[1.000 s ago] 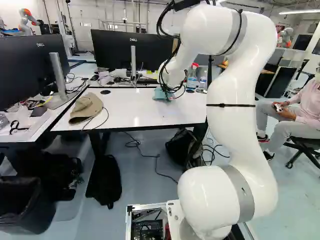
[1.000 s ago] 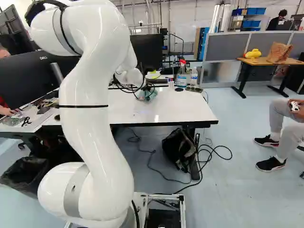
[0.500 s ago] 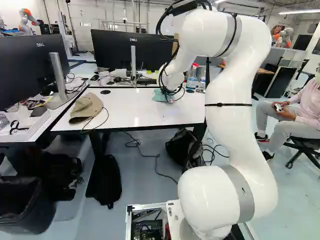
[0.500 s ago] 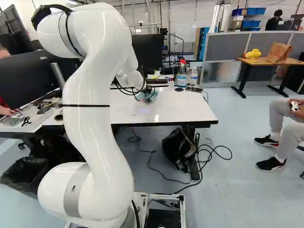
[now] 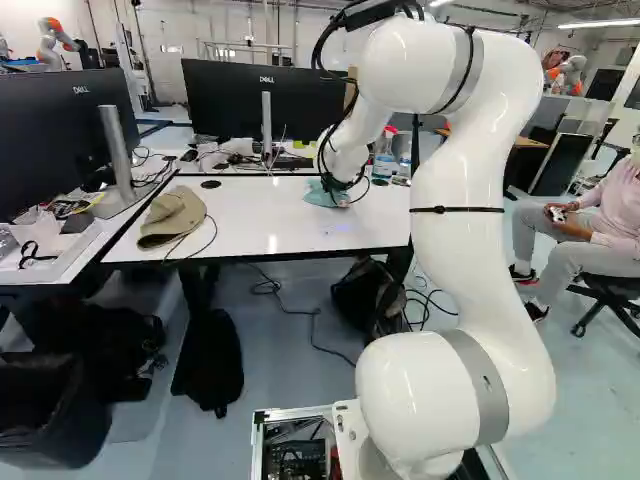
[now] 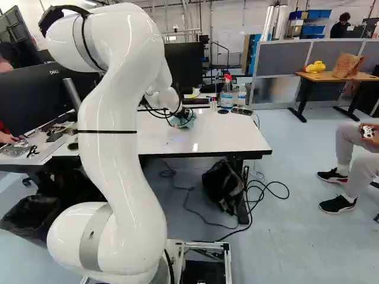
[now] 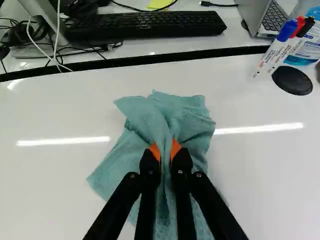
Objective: Clean the table with the green towel
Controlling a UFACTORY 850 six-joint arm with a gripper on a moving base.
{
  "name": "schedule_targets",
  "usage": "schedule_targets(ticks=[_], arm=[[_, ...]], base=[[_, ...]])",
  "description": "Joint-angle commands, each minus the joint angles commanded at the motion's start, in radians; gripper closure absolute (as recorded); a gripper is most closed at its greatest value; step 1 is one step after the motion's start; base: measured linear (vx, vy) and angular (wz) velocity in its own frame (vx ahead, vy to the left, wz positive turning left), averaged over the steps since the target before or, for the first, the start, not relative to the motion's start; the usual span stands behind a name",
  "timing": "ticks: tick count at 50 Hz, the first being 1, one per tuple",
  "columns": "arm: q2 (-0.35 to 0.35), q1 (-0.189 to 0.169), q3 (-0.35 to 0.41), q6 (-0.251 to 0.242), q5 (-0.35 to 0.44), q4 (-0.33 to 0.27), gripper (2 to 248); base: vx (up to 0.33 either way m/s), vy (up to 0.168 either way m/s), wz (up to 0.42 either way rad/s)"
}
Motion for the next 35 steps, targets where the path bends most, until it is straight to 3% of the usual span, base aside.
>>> schedule_targets(ticks=[17,35], arm=[[-0.006,-0.038,-0.008,0.000,0.000,0.000,209],[-0.054,-0.080,-0.073,0.000,0.000,0.000,209]], base=[[0.000,0.000,0.000],[0.000,0.000,0.000]])
